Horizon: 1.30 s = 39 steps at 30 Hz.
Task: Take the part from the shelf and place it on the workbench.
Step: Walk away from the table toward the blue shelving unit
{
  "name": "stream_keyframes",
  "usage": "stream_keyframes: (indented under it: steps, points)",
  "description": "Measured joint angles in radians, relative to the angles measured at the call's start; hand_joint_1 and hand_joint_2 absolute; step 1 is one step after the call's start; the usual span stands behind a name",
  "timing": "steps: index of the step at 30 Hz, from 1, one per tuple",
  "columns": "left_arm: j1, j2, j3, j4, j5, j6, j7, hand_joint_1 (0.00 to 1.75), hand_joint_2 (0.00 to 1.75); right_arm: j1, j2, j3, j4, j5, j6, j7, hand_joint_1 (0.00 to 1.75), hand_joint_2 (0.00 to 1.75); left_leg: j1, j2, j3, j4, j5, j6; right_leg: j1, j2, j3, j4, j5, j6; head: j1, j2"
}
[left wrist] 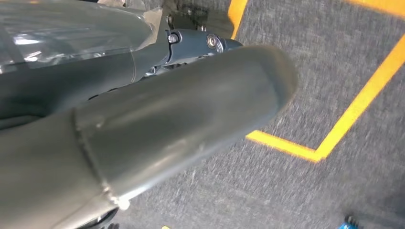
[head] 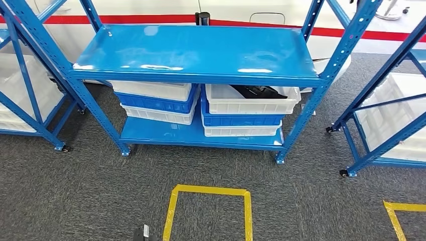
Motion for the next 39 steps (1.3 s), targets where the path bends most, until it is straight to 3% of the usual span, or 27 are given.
stream_keyframes:
  steps: [2,3,5,7,8,9,11,13,15,17,19,22,23,24,26,27,28,30,33,35,37,38,39]
  points:
    - [0.001,0.000,0.000,-0.001,0.002,0.001,0.000,0.00,0.00,0.000,0.000,0.000,0.000,0.000,0.000,0.000,0.00,0.00,0.002,-0.005,0.021,-0.012,-0.005,0.014,-0.001,0.000,0.002,0.030,-0.005,0.008,0.001,0.000]
    - [0.002,-0.001,-0.001,-0.001,0.002,0.000,0.000,0.00,0.00,-0.001,0.001,-0.001,0.000,-0.001,0.000,0.000,0.00,0.00,0.004,-0.006,0.033,-0.015,-0.008,0.019,-0.002,0.001,-0.017,0.066,-0.017,0.007,0.001,0.000]
    - [0.002,-0.001,-0.001,-0.002,0.001,0.000,0.000,0.00,0.00,-0.003,0.001,-0.001,0.000,-0.001,0.000,-0.001,0.00,0.00,0.005,-0.007,0.047,-0.019,-0.018,0.027,-0.002,0.002,-0.094,0.184,-0.056,0.001,0.003,0.000]
    - [0.002,-0.001,-0.001,-0.002,0.002,0.000,0.000,0.00,0.00,0.001,0.001,-0.001,0.000,-0.001,-0.001,-0.001,0.00,0.00,0.005,-0.011,0.060,-0.018,-0.032,0.029,-0.002,0.003,-0.176,0.276,-0.087,0.004,0.003,0.000]
    - [0.002,-0.001,-0.001,-0.002,0.002,0.000,0.000,0.00,0.00,0.004,0.000,-0.001,0.000,-0.002,-0.001,-0.001,0.00,0.00,0.004,-0.015,0.069,-0.018,-0.040,0.028,-0.002,0.003,-0.197,0.280,-0.082,0.010,0.003,0.000]
    - [0.003,-0.001,-0.001,-0.002,0.002,0.000,0.000,0.00,0.00,0.006,-0.001,-0.001,0.000,-0.002,-0.001,0.000,0.00,0.00,0.005,-0.018,0.080,-0.018,-0.048,0.026,-0.002,0.003,-0.200,0.247,-0.058,0.020,0.004,0.000]
    - [0.003,-0.001,-0.001,-0.003,0.002,0.000,0.000,0.00,0.00,0.008,-0.002,-0.002,0.000,-0.002,-0.001,0.000,0.00,0.00,0.004,-0.021,0.105,-0.017,-0.068,0.019,-0.002,0.002,-0.176,0.124,0.030,0.037,0.004,0.000]
    - [0.003,-0.001,-0.002,-0.003,0.003,0.002,0.001,0.00,0.00,0.007,-0.003,-0.002,0.001,-0.002,-0.001,-0.001,0.00,0.00,0.002,-0.022,0.122,-0.018,-0.091,0.008,0.001,-0.002,-0.152,0.046,0.076,0.023,0.004,0.000]
    - [0.003,-0.001,-0.002,-0.004,0.004,0.007,0.002,0.00,0.00,0.007,-0.003,-0.002,0.001,-0.002,-0.002,-0.001,0.00,0.00,-0.001,-0.020,0.136,-0.013,-0.102,-0.004,0.002,-0.002,-0.141,0.033,0.074,-0.006,0.001,0.000]
    - [0.002,-0.001,-0.004,-0.005,0.005,0.010,0.003,0.00,0.00,0.007,-0.002,-0.003,0.001,-0.002,-0.003,-0.001,0.00,0.00,0.000,-0.015,0.143,0.008,-0.110,-0.014,-0.005,0.002,-0.120,0.025,0.078,-0.025,0.000,0.000]
    - [0.002,0.000,-0.008,-0.006,0.008,0.011,0.003,0.00,0.00,0.004,-0.002,-0.003,0.001,-0.001,-0.004,-0.001,0.00,0.00,0.005,-0.010,0.105,0.086,-0.143,-0.026,-0.009,0.003,-0.097,0.022,0.072,-0.040,-0.002,0.000]
    - [0.002,0.000,-0.012,-0.006,0.013,0.013,0.003,0.00,0.00,0.003,-0.002,-0.005,0.001,0.000,-0.005,-0.002,0.00,0.00,0.014,-0.005,-0.021,0.253,-0.206,-0.043,-0.009,0.003,-0.084,0.022,0.055,-0.049,-0.004,0.000]
    - [0.002,0.000,-0.014,-0.006,0.014,0.013,0.003,0.00,0.00,0.004,-0.002,-0.006,0.001,0.000,-0.005,-0.002,0.00,0.00,0.017,-0.004,-0.048,0.266,-0.199,-0.046,-0.010,0.004,-0.077,0.022,0.048,-0.048,-0.004,0.000]
    - [0.002,0.000,-0.015,-0.006,0.015,0.014,0.003,0.00,0.00,0.005,-0.002,-0.007,0.001,0.000,-0.006,-0.003,0.00,0.00,0.019,-0.003,-0.058,0.243,-0.168,-0.048,-0.011,0.005,-0.066,0.022,0.040,-0.045,-0.004,0.000]
    - [0.002,0.000,-0.019,-0.005,0.015,0.014,0.003,0.00,0.00,0.007,-0.001,-0.008,0.001,0.001,-0.006,-0.003,0.00,0.00,0.022,0.001,-0.039,0.125,-0.062,-0.045,-0.012,0.006,-0.044,0.021,0.023,-0.039,-0.004,0.000]
    - [0.003,0.000,-0.020,-0.005,0.016,0.014,0.003,0.00,0.00,0.007,0.000,-0.008,0.001,0.001,-0.006,-0.003,0.00,0.00,0.020,0.003,-0.027,0.074,-0.037,-0.041,-0.011,0.008,-0.035,0.021,0.015,-0.034,-0.004,0.000]
    - [0.003,0.001,-0.020,-0.005,0.017,0.014,0.003,0.00,0.00,0.005,0.000,-0.008,0.001,0.002,-0.007,-0.004,0.00,0.00,0.017,0.004,-0.019,0.042,-0.029,-0.036,-0.010,0.009,-0.032,0.021,0.007,-0.027,-0.005,0.000]
    - [0.003,0.002,-0.022,-0.005,0.019,0.016,0.002,0.00,0.00,0.003,0.000,-0.009,0.001,0.003,-0.007,-0.005,0.00,0.00,0.010,0.003,-0.015,0.032,-0.043,-0.023,-0.005,0.009,-0.029,0.019,-0.005,-0.011,-0.006,0.000]
    - [0.003,0.002,-0.024,-0.006,0.021,0.018,0.002,0.00,0.00,0.000,0.000,-0.009,0.001,0.003,-0.009,-0.007,0.00,0.00,0.012,0.001,0.013,0.013,-0.017,-0.001,-0.002,0.007,-0.029,0.045,-0.025,0.006,-0.005,0.000]
    - [0.003,0.002,-0.025,-0.006,0.022,0.019,0.002,0.00,0.00,0.000,0.000,-0.009,0.001,0.004,-0.010,-0.008,0.00,0.00,0.013,0.003,0.031,0.003,-0.018,0.010,-0.004,0.007,-0.084,0.148,-0.062,0.005,-0.005,0.000]
    - [0.004,0.002,-0.025,-0.006,0.023,0.022,0.003,0.00,0.00,0.002,0.000,-0.010,0.001,0.004,-0.010,-0.009,0.00,0.00,0.011,-0.001,0.039,0.003,-0.027,0.018,-0.003,0.007,-0.174,0.276,-0.093,0.006,-0.005,0.000]
    - [0.004,0.002,-0.025,-0.006,0.023,0.024,0.003,0.00,0.00,0.004,0.000,-0.010,0.001,0.004,-0.010,-0.009,0.00,0.00,0.010,-0.005,0.044,0.003,-0.033,0.019,-0.003,0.007,-0.204,0.302,-0.087,0.012,-0.005,0.000]
    - [0.004,0.002,-0.025,-0.006,0.024,0.025,0.003,0.00,0.00,0.005,0.000,-0.010,0.001,0.004,-0.010,-0.009,0.00,0.00,0.009,-0.009,0.050,0.003,-0.039,0.019,-0.003,0.007,-0.217,0.293,-0.064,0.020,-0.005,0.000]
